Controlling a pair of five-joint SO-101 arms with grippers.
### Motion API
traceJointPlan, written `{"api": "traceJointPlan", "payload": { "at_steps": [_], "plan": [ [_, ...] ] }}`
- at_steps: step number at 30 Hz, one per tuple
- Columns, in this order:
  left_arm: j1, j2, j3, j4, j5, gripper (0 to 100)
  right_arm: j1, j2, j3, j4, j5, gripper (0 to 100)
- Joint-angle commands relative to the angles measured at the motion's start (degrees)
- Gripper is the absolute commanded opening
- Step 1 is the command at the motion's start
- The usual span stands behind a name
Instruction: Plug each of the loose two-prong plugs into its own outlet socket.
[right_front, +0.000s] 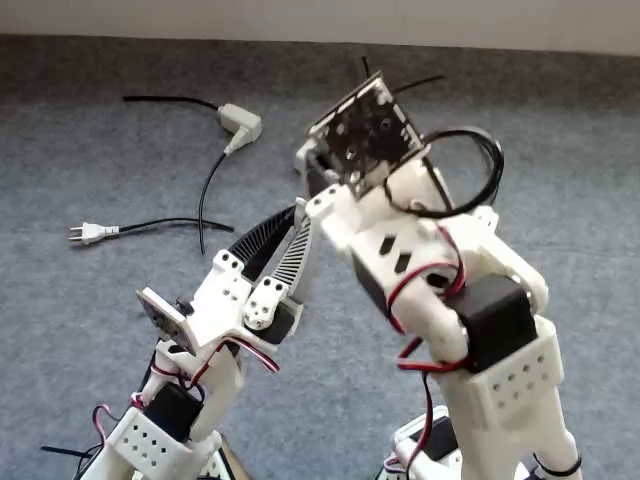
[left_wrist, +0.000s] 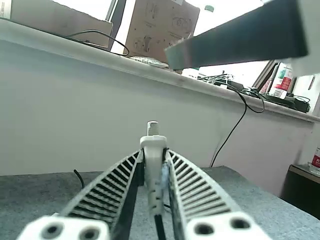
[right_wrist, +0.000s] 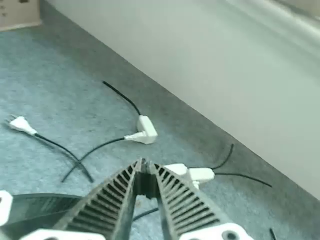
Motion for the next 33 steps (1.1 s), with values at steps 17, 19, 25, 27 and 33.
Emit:
{"api": "traceJointPlan", "payload": {
  "at_steps": [17,19,25,27,33],
  "plan": [
    [0.31,-0.40,1.10,0.09,0.44,1,9.80,-1.80,24.84,-15.52,0.35,0.7],
    [0.31,-0.40,1.10,0.09,0.44,1,9.89,-1.89,23.96,-15.52,0.70,0.7],
    [0.31,-0.40,1.10,0.09,0.44,1,9.63,-3.21,9.71,-11.03,0.70,0.7],
    [0.31,-0.40,1.10,0.09,0.44,1,9.63,-3.03,2.42,-7.43,0.70,0.7],
    [-1.98,-0.31,0.66,1.93,0.70,1,12.35,-3.30,-13.14,5.76,0.70,0.7]
  ]
}}
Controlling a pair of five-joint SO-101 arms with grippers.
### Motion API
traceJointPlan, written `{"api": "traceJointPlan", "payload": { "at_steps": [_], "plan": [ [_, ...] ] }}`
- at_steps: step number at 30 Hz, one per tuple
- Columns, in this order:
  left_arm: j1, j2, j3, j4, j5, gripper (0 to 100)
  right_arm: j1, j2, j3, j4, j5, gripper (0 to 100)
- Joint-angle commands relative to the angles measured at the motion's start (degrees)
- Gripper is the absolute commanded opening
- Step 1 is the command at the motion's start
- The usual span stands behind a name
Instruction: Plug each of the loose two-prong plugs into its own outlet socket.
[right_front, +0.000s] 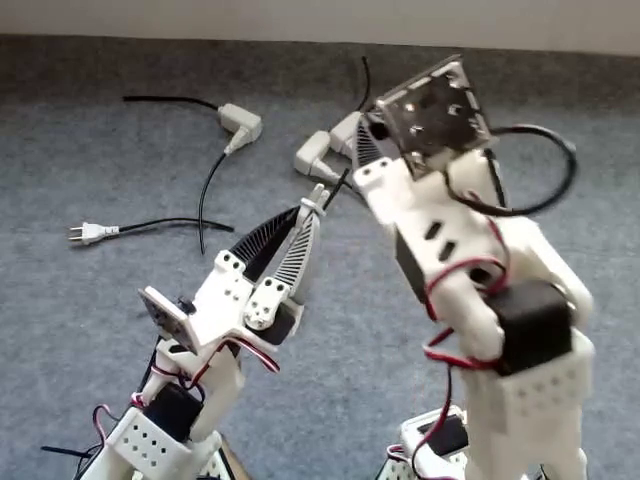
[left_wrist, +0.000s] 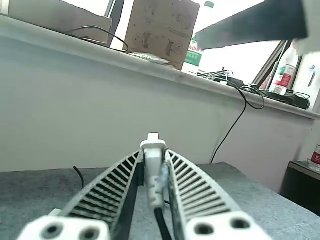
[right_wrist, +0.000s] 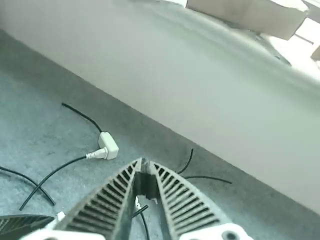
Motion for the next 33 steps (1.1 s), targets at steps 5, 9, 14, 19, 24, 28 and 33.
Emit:
{"api": "traceJointPlan", "payload": {
  "at_steps": [5,9,14,19,24,28,33],
  "plan": [
    [-6.29,-0.22,-3.47,6.51,7.03,1,12.97,-1.89,-7.34,17.01,0.35,0.7],
    [-10.86,4.35,-9.01,9.14,10.55,1,20.09,-1.98,3.47,19.03,0.26,0.7],
    [-14.20,24.84,-21.32,9.41,11.96,1,28.18,-2.07,14.99,18.42,-5.63,0.7],
    [-14.37,48.92,-37.41,15.21,11.96,1,35.56,-2.07,22.29,18.42,-13.27,0.7],
    [-14.29,64.13,-59.21,42.90,12.04,1,41.27,-2.07,31.16,18.42,-16.44,0.7],
    [-14.37,70.99,-75.38,64.35,13.36,1,44.09,-2.07,37.85,16.40,-18.11,0.8],
    [-14.46,74.68,-89.01,83.08,19.69,1,44.53,-2.07,46.20,14.81,-20.31,0.8]
  ]
}}
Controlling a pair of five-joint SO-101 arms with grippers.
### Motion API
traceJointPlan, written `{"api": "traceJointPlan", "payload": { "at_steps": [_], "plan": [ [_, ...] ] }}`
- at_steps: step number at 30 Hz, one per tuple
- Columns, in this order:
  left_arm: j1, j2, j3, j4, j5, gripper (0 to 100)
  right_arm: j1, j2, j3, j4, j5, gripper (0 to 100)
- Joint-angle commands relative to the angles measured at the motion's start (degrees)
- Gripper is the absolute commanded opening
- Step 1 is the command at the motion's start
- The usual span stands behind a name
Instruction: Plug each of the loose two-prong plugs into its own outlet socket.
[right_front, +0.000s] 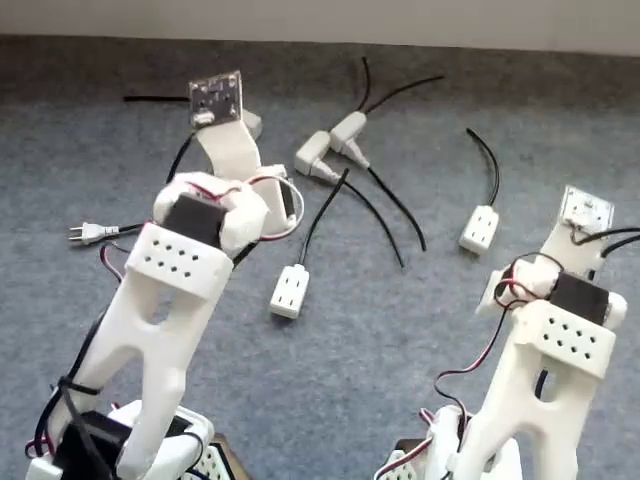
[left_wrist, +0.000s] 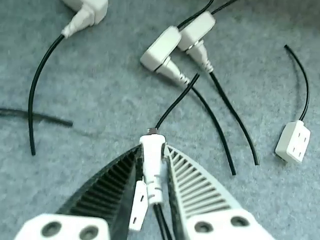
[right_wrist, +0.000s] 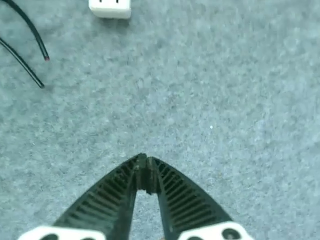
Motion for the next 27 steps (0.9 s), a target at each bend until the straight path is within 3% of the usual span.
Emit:
{"api": "traceJointPlan", "payload": {
  "at_steps": [1,7,14,16,22,27],
  "plan": [
    [-0.92,1.27,-11.21,12.31,3.52,1,0.75,-1.01,5.93,-3.03,-1.67,0.8],
    [-0.48,2.42,-16.75,19.69,4.22,1,0.92,-1.01,10.86,-4.00,-1.67,0.8],
    [-2.95,-1.36,-15.96,33.76,4.22,1,0.66,-0.92,14.81,-6.90,-2.02,0.8],
    [-3.47,-3.21,-14.37,33.85,6.07,1,0.57,-0.92,16.48,-8.40,-2.11,0.8],
    [-3.30,-5.14,-5.76,27.16,36.04,1,0.57,-0.92,21.14,-12.70,-2.11,0.8],
    [-0.04,-5.05,4.35,15.21,54.15,1,0.66,-0.92,22.20,-13.32,-2.11,0.8]
  ]
}}
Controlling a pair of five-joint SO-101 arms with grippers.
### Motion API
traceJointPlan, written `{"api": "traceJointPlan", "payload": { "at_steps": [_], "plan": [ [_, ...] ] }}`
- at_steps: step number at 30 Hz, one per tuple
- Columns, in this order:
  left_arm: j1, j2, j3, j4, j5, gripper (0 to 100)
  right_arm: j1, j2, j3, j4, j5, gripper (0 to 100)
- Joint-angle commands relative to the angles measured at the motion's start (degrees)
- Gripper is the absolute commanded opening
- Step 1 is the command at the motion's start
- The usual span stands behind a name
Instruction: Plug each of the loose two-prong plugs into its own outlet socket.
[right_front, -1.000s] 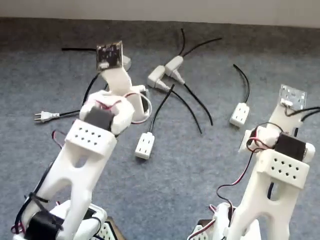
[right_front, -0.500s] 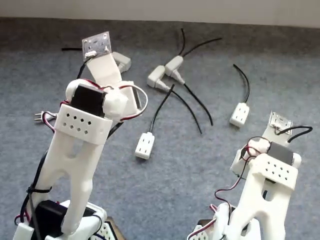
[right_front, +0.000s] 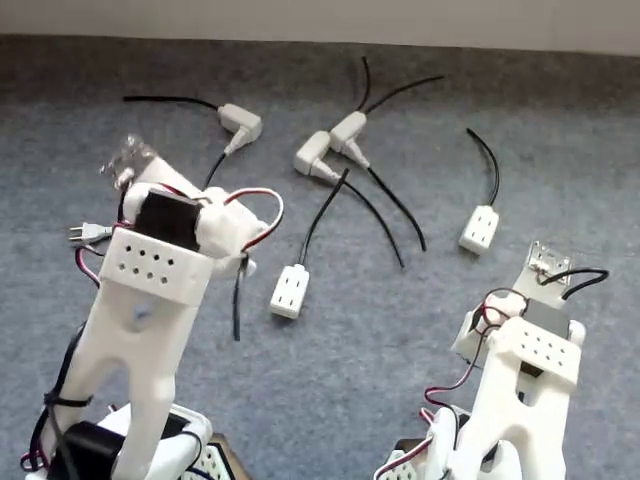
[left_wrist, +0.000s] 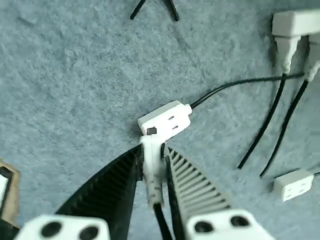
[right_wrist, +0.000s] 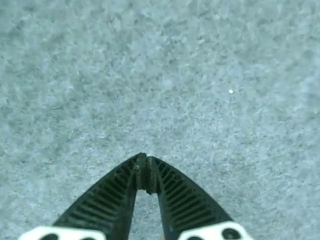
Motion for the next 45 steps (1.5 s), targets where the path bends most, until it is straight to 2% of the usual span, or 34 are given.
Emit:
{"api": "traceJointPlan", "payload": {
  "at_steps": [1,8,20,30,34,45],
  "plan": [
    [3.47,-1.54,6.20,-8.62,13.01,1,0.31,-0.84,0.04,-1.19,-0.53,0.8],
    [10.42,-1.54,17.89,-21.27,24.00,1,0.31,-0.84,0.04,-1.19,-0.53,0.8],
    [10.24,-1.45,29.41,-34.73,24.00,1,0.31,-0.48,0.04,-1.19,-0.53,0.8],
    [7.34,-1.45,29.85,-34.73,23.82,1,0.31,-0.31,0.04,-1.19,-0.53,0.8],
    [5.49,-1.54,29.93,-33.85,20.13,1,0.31,-0.31,0.04,-1.19,-0.53,0.8],
    [7.69,-1.98,29.49,-31.30,20.13,1,0.31,-0.40,0.04,-1.19,-0.53,0.8]
  ]
}}
